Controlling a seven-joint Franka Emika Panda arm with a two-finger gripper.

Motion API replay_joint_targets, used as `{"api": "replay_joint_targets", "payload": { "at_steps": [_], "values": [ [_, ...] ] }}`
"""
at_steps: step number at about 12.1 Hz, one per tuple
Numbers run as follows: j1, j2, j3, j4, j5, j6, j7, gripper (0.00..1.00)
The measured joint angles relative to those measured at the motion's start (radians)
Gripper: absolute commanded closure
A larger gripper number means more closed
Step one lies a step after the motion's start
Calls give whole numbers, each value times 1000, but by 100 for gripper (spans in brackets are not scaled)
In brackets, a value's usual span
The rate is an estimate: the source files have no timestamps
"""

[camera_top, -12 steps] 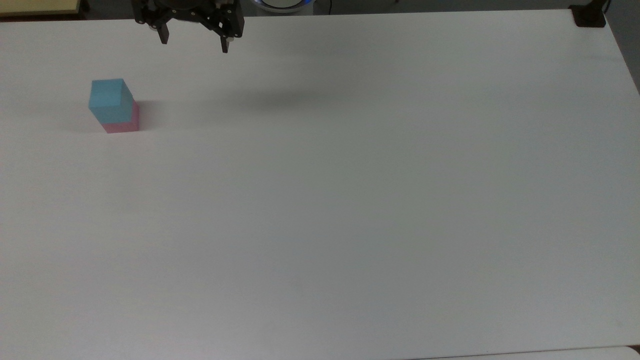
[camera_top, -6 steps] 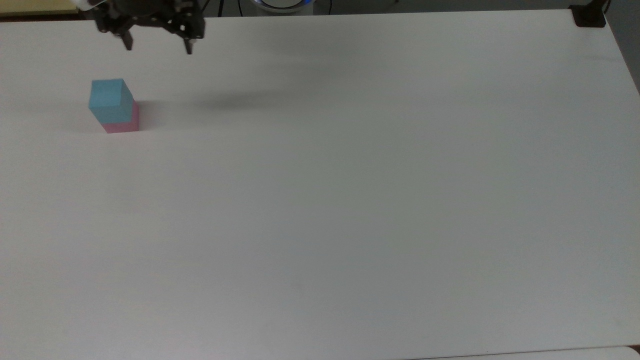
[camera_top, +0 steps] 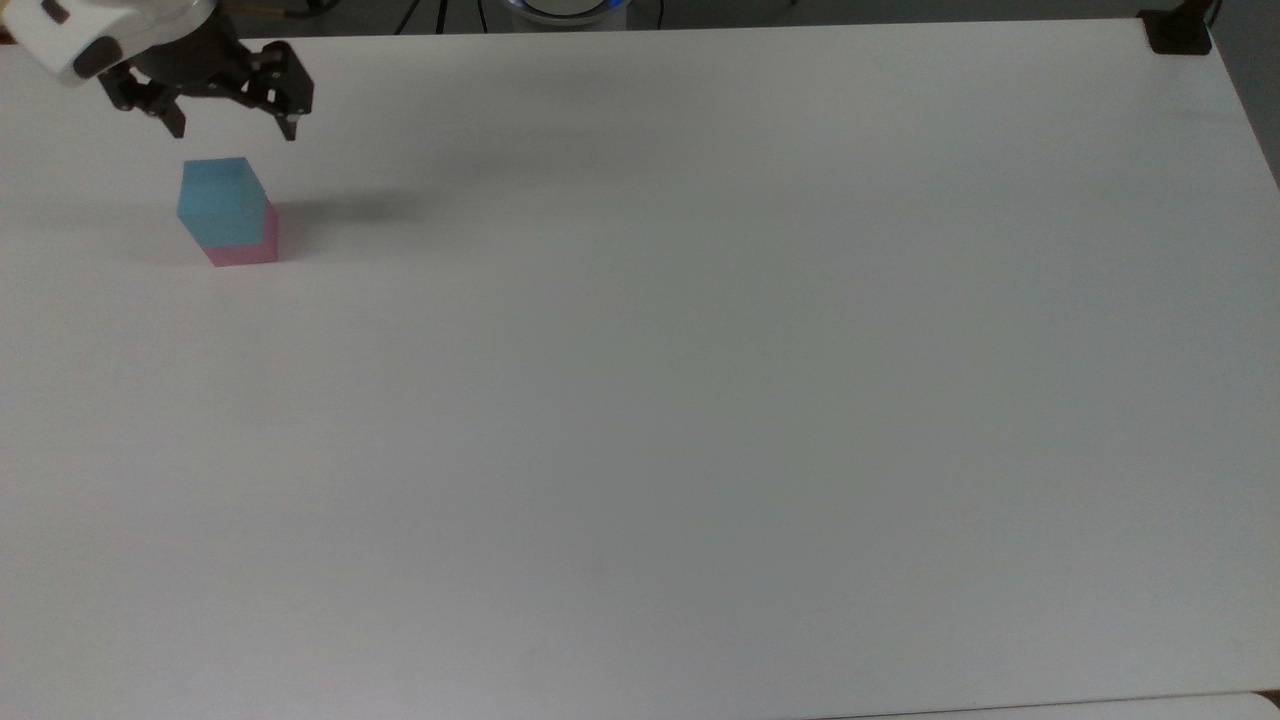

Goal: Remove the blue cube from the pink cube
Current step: 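Move the open gripper over the blue cube and lower it, then close the gripper on the blue cube and lift it off the pink cube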

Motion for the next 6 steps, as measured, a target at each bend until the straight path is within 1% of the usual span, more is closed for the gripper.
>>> {"api": "replay_joint_targets", "payload": {
  "at_steps": [2,6],
  "values": [
    [-26,29,0,-12,-8,28,-4,0],
    [-42,109,0,-26,-66,59,-4,0]
  ]
}}
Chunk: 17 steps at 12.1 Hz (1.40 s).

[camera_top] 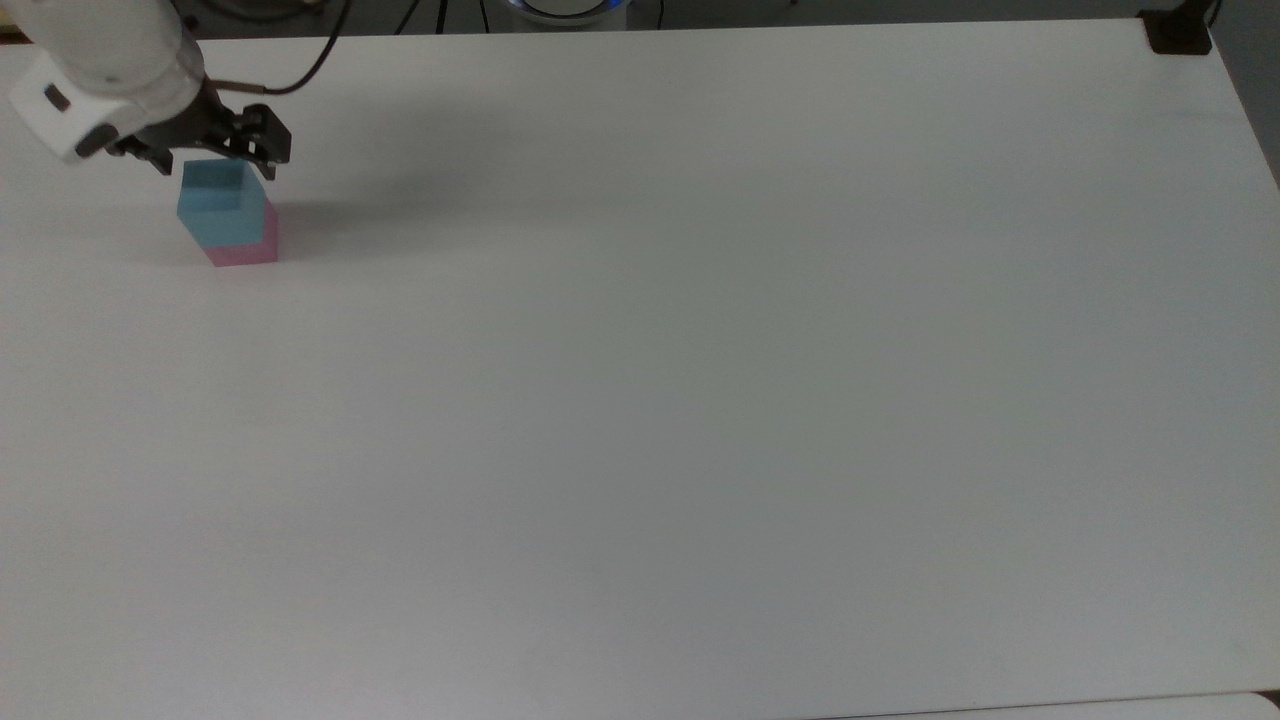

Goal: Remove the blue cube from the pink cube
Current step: 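Close the gripper on the blue cube and lift it off the pink cube, then carry the blue cube away from the pink cube and lower it onto the table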

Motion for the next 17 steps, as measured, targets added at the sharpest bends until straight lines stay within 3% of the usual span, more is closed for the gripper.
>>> {"api": "replay_joint_targets", "payload": {
  "at_steps": [8,9,10,11,12,15,17],
  "values": [
    [-7,36,0,-8,-20,27,0,0],
    [-7,36,0,-9,-20,27,0,6],
    [-7,36,0,-10,-21,27,0,24],
    [-7,37,0,-15,-22,36,0,55],
    [-7,38,1,-28,-22,59,0,74],
    [0,38,5,-47,-22,86,0,77],
    [48,13,13,-8,-17,-1,2,75]
  ]
}}
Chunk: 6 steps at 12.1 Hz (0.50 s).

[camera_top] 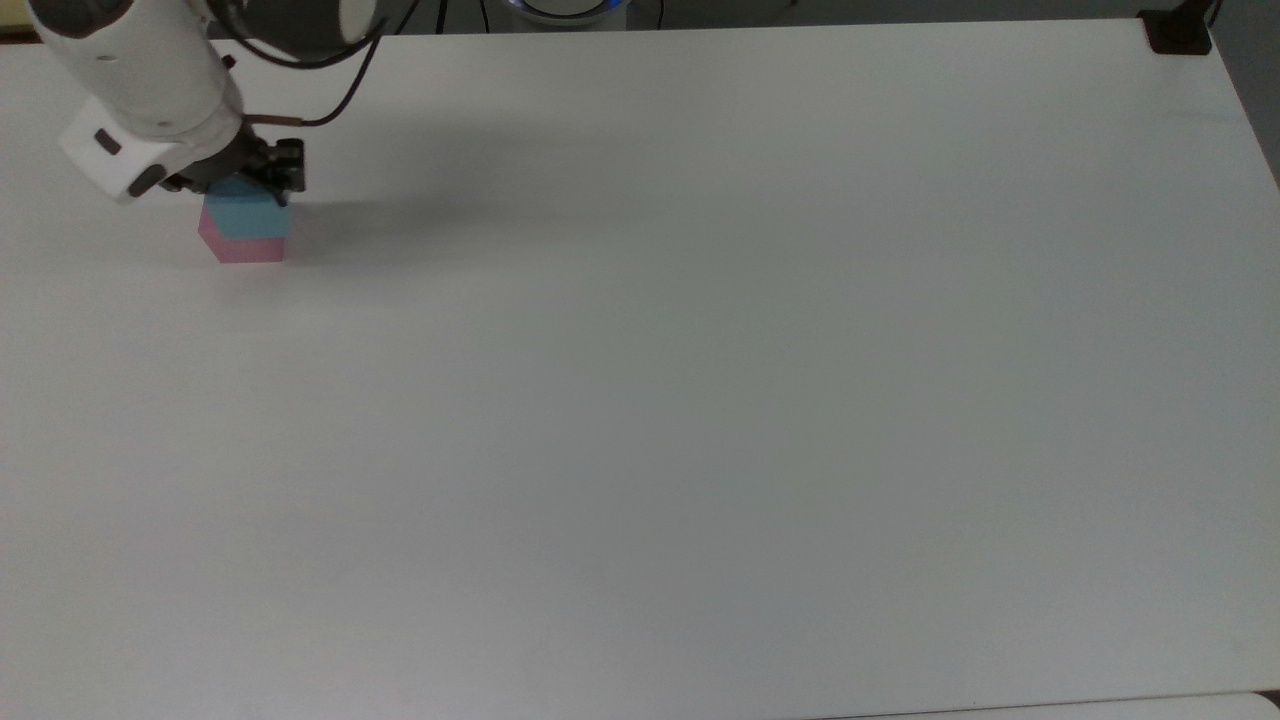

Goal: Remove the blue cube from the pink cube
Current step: 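Carry the blue cube away from the pink cube and lower it onto the table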

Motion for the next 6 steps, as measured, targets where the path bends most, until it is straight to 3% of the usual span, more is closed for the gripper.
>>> {"api": "replay_joint_targets", "payload": {
  "at_steps": [2,6],
  "values": [
    [108,-23,6,30,35,-55,84,71],
    [313,39,12,-1,69,126,366,67]
  ]
}}
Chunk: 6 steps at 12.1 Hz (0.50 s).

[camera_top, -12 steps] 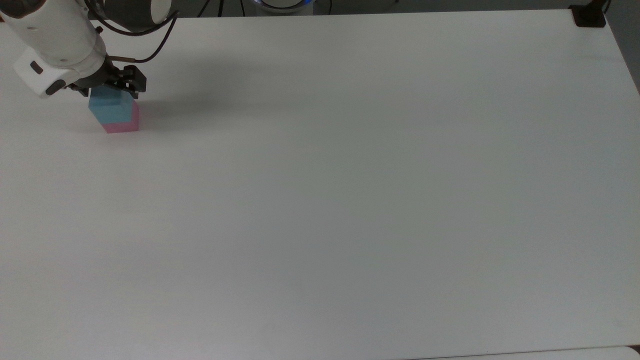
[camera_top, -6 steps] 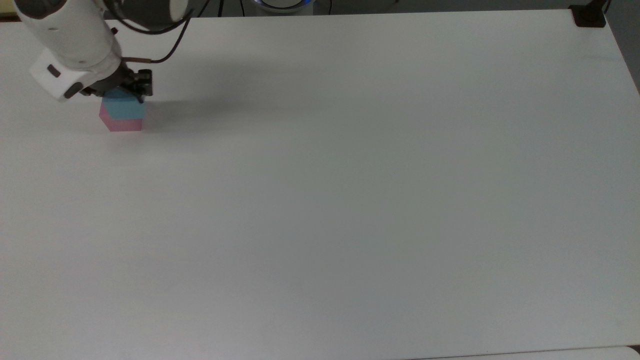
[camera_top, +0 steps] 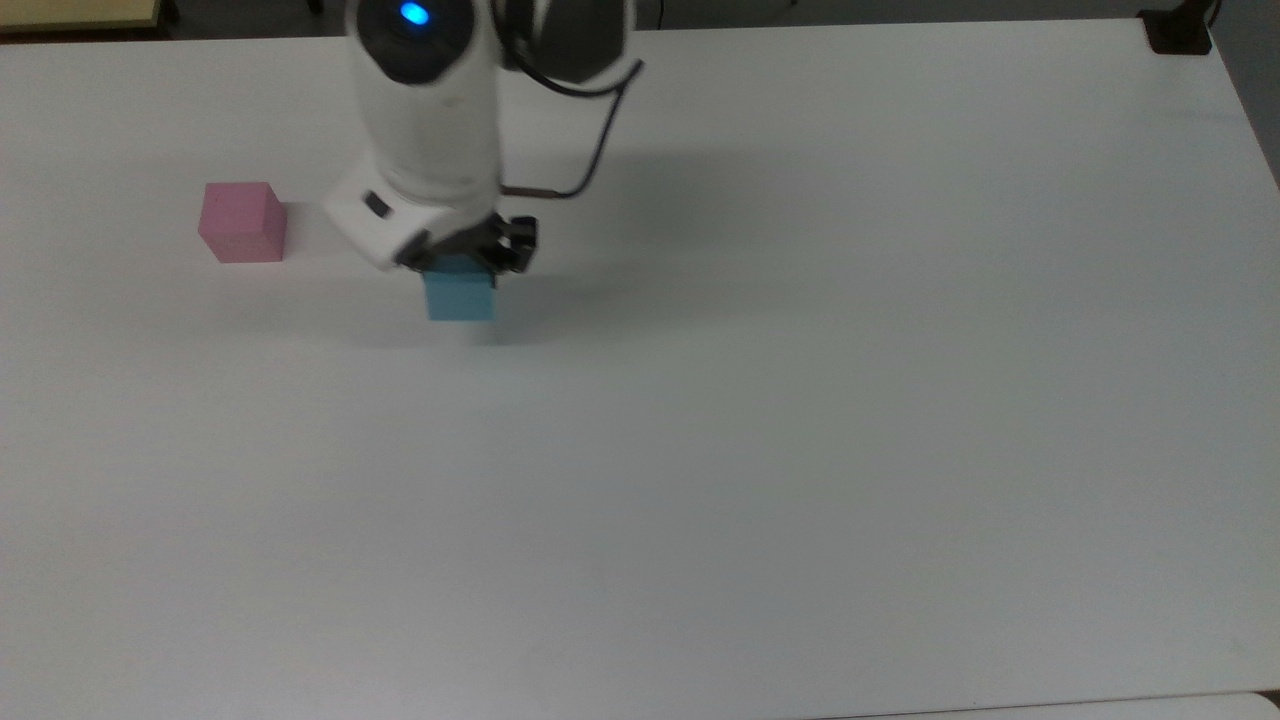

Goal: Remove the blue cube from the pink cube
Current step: 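Carry the blue cube away from the pink cube and lower it onto the table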

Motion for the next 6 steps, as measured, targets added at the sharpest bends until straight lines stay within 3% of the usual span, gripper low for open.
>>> {"api": "replay_joint_targets", "payload": {
  "at_steps": [2,3,4,6],
  "values": [
    [64,54,1,-5,7,14,51,52],
    [85,69,1,-6,25,14,56,10],
    [99,74,1,-9,41,14,56,0],
    [123,74,1,-15,49,14,66,0]
  ]
}}
